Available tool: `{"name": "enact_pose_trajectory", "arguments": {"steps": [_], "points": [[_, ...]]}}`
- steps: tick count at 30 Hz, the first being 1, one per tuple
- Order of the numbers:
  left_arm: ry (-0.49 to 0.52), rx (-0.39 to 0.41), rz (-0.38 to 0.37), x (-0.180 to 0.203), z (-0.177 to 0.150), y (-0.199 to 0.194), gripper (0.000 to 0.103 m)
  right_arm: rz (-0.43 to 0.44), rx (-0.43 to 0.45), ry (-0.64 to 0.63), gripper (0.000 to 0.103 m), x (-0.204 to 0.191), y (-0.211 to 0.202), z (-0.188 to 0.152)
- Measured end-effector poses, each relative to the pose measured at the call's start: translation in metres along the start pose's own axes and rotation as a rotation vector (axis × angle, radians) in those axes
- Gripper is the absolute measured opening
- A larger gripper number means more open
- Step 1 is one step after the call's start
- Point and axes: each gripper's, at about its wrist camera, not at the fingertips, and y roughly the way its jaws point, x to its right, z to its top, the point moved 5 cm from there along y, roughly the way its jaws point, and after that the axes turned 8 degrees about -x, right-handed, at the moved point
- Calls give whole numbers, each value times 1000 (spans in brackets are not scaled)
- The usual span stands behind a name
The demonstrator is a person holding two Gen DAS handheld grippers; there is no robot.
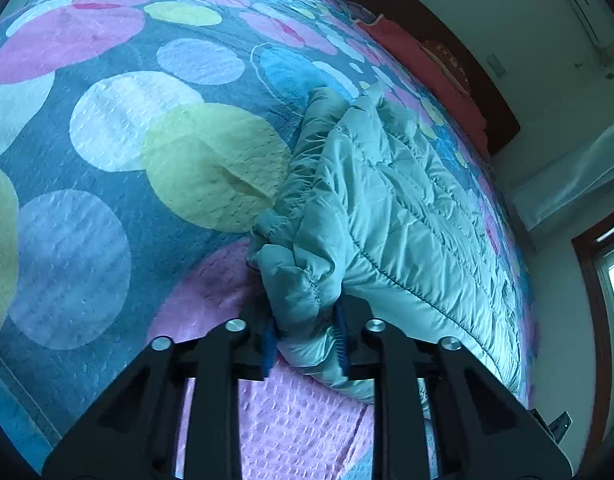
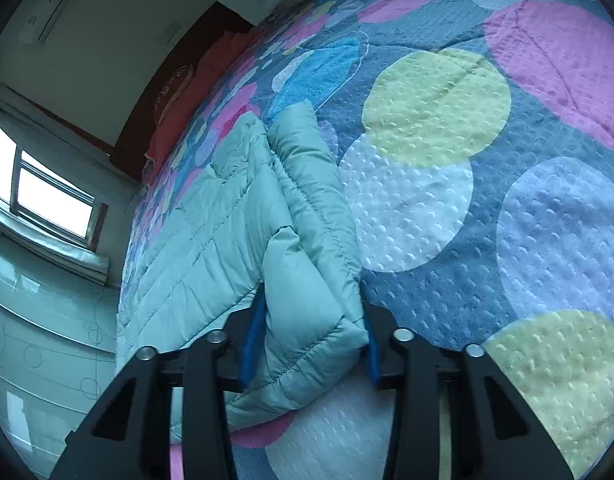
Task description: Fold large clothes
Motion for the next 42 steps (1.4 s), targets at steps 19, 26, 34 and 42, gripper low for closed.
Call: {"name": "enact_pose_trajectory", "arguments": {"steps": [19, 26, 34, 42], "points": [[97, 6, 60, -5, -33, -41, 8, 4, -6, -86, 16, 6, -41, -33], [101, 1, 70, -21, -64, -66, 8, 9, -26, -91, 16, 19, -65, -58], [108, -19, 82, -40, -95, -87, 8, 17, -58, -87, 16, 37, -87, -87], [104, -27, 74, -51, -119, -107, 8, 18, -74, -86, 16, 51, -103, -105]]}}
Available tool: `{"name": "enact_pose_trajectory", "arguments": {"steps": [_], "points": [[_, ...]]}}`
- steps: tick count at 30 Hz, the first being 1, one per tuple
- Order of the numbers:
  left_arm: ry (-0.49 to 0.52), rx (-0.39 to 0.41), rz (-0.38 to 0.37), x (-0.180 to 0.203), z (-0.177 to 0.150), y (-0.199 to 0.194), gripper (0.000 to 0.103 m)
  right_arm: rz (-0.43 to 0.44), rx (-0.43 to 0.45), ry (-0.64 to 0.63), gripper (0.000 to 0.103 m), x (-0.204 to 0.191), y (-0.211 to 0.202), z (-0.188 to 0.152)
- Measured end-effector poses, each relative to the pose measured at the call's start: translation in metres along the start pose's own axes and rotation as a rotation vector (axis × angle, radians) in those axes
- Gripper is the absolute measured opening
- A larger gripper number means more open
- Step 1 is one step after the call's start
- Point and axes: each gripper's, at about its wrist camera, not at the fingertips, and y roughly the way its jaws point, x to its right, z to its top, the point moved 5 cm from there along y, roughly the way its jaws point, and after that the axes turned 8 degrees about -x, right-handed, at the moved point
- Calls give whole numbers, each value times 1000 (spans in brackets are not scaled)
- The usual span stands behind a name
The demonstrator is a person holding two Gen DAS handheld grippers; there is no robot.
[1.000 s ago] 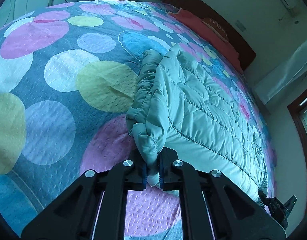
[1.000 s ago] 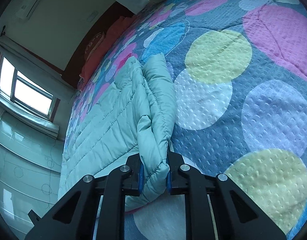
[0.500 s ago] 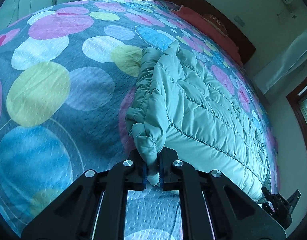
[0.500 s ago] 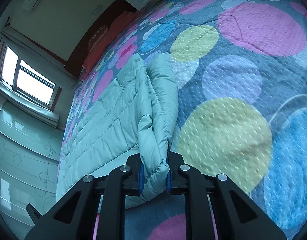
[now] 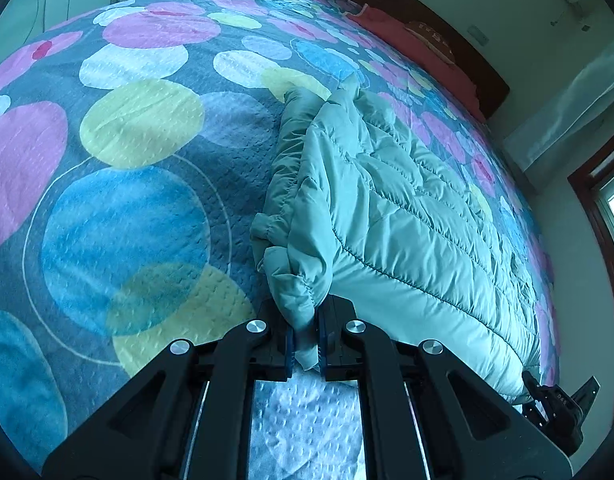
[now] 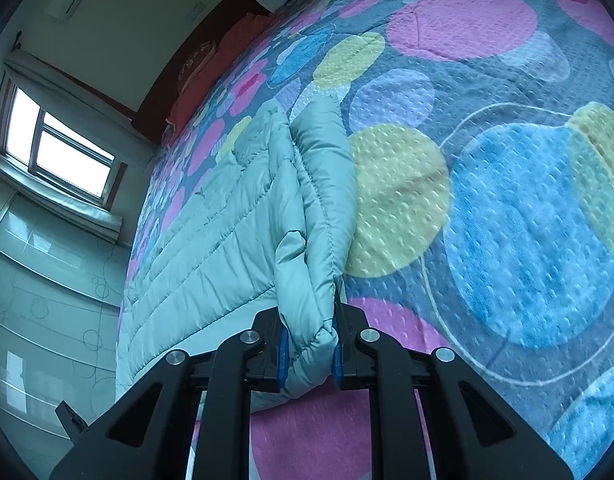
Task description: Fold large clothes
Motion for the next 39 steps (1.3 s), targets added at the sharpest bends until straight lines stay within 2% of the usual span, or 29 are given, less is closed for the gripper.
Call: {"name": "enact_pose_trajectory", "arguments": {"steps": [8, 13, 18, 23, 25, 30, 35, 39], "points": [[-7, -5, -15, -8, -18, -12, 8, 5, -13, 0, 16, 5, -7, -11], [3, -17, -22, -12, -19, -9, 9, 16, -25, 10, 17, 4, 0, 1], [19, -14, -3, -14, -15, -14, 17, -2, -30, 8, 25, 10, 0, 3], [48, 27, 56, -22, -15, -29, 38, -26, -22, 12, 39, 20, -7, 4], [54, 32, 79, -29, -15, -33, 41, -38, -16, 8, 44, 24, -12, 4], [38, 30, 124, -49, -12, -42, 43, -73, -2, 4, 47, 39, -30, 4], [80, 71, 248, -51, -6, -59, 43, -221, 70, -39, 47, 47, -59, 8], [145, 134, 315, -37, 2, -77, 43, -367, 124, -131, 47, 35, -75, 12]]}}
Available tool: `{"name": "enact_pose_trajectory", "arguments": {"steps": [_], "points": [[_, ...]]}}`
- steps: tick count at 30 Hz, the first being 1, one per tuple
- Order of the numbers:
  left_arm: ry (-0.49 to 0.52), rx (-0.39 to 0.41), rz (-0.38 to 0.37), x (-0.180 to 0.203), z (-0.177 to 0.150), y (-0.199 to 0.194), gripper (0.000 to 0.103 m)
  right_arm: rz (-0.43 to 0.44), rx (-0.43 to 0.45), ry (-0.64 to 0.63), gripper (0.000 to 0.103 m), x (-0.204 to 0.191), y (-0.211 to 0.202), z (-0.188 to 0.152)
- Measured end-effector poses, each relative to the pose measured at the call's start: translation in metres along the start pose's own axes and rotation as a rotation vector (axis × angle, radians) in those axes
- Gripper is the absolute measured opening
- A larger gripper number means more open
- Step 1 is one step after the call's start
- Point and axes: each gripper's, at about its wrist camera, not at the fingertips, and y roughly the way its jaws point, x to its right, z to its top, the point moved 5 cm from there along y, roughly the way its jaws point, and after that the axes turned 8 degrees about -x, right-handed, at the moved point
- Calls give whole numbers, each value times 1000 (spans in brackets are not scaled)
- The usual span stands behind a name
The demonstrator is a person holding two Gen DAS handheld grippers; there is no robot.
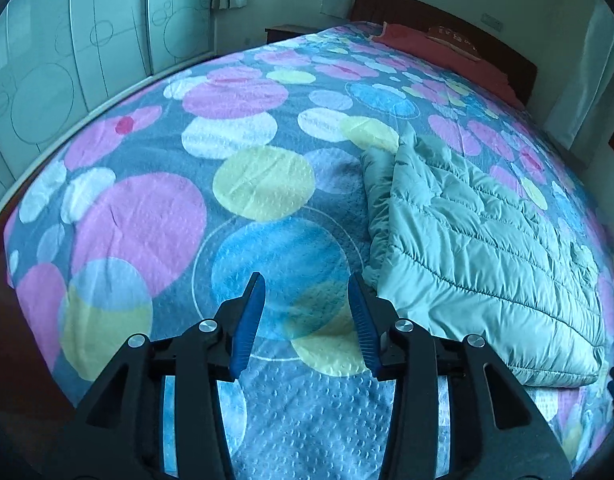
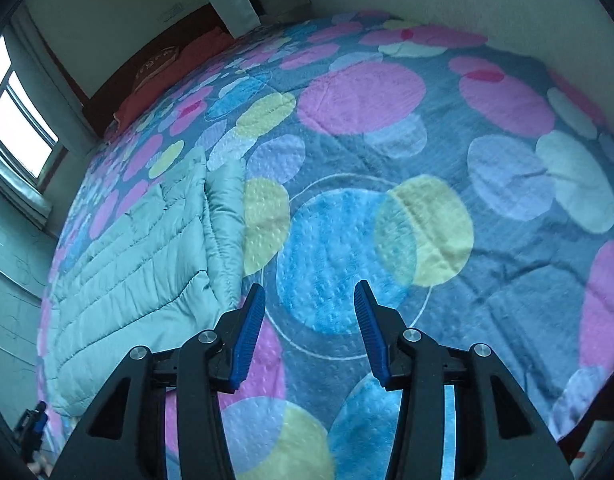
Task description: Fold large clothes
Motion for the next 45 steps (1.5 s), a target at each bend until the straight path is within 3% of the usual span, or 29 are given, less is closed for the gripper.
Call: {"name": "enact_pose_trajectory", "arguments": {"steps": [5, 13, 19, 24, 31, 45], "points": [[77, 77, 3, 32, 17, -18, 44, -16, 44, -119, 47, -29, -14, 4], [118, 78, -12, 84, 36, 4, 44, 56, 38, -296, 47, -129, 0, -2], [120, 67, 15, 106, 41, 27, 44, 82, 8, -402, 47, -197, 26, -13], [176, 101, 82, 120, 47, 38, 44, 61, 5, -479, 47, -235, 41, -16], [204, 60, 105, 129, 42, 67, 44, 33, -23, -536, 47, -260, 66, -25], [266, 40, 159, 140, 28, 95, 44, -67, -9, -612, 47, -264, 102, -43]]}}
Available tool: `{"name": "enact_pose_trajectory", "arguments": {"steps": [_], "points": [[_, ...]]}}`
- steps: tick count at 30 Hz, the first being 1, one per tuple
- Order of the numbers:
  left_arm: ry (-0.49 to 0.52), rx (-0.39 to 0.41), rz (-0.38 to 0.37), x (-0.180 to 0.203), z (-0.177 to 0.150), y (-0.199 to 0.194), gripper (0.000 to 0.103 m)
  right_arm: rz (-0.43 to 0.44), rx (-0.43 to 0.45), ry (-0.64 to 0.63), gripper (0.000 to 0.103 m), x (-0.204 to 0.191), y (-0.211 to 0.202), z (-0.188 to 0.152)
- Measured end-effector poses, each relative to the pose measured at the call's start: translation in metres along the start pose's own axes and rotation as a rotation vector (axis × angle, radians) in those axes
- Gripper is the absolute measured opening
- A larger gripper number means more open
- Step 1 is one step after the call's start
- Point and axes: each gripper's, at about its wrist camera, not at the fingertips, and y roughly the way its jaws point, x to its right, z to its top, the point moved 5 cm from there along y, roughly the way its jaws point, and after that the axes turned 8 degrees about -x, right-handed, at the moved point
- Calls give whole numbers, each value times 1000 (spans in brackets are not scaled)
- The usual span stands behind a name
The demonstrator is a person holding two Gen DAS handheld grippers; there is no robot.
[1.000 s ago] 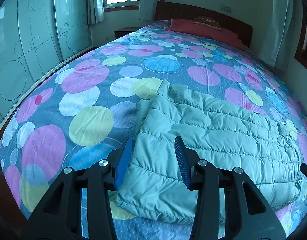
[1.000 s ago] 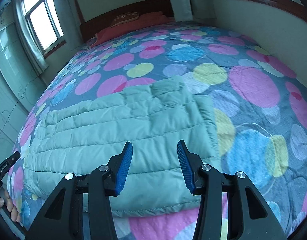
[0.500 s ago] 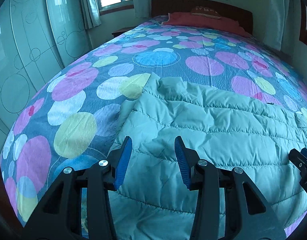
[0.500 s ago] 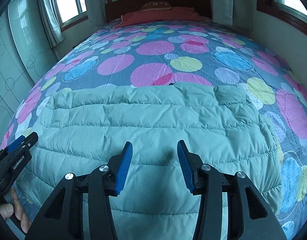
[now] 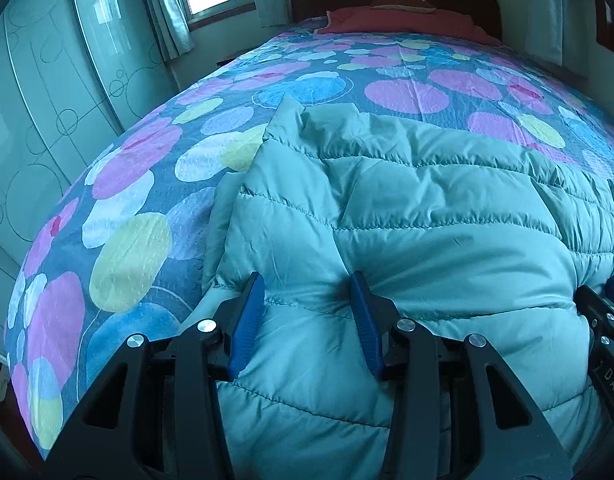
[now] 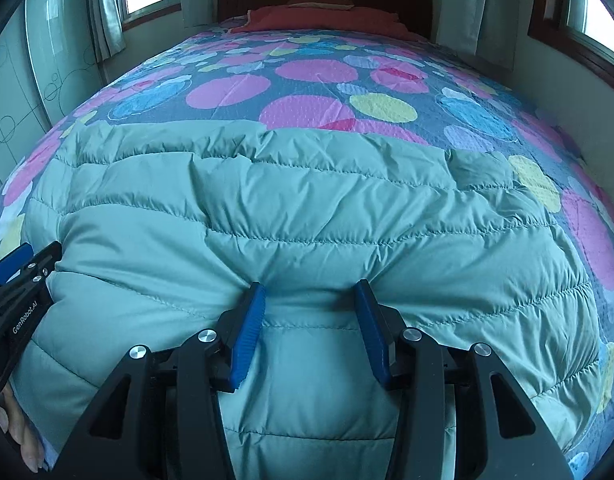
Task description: Fold large clothes
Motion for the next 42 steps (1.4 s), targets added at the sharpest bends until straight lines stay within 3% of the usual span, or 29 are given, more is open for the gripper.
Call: {"name": "enact_pose_trajectory", "arguments": {"steps": [19, 27, 32, 35, 39, 42], "points": [[10, -7, -22, -3, -1, -1, 46, -31, 20, -21, 47, -4, 6, -1], [-59, -12, -39, -34, -8, -13, 52, -31, 22, -22, 47, -4, 6, 0], [-153, -63, -107, -66, -16, -10, 63, -31, 22, -23, 47, -4, 6, 0], [-198, -105, -186, -76, -20, -5, 71, -31, 23, -23, 47, -4, 6, 0], [-325, -181, -334, -85, -27, 15, 73, -31, 23, -23, 47, -4, 6, 0], [-395, -195, -388, -86, -32, 17, 73, -30, 23, -22, 47, -4, 6, 0]]}}
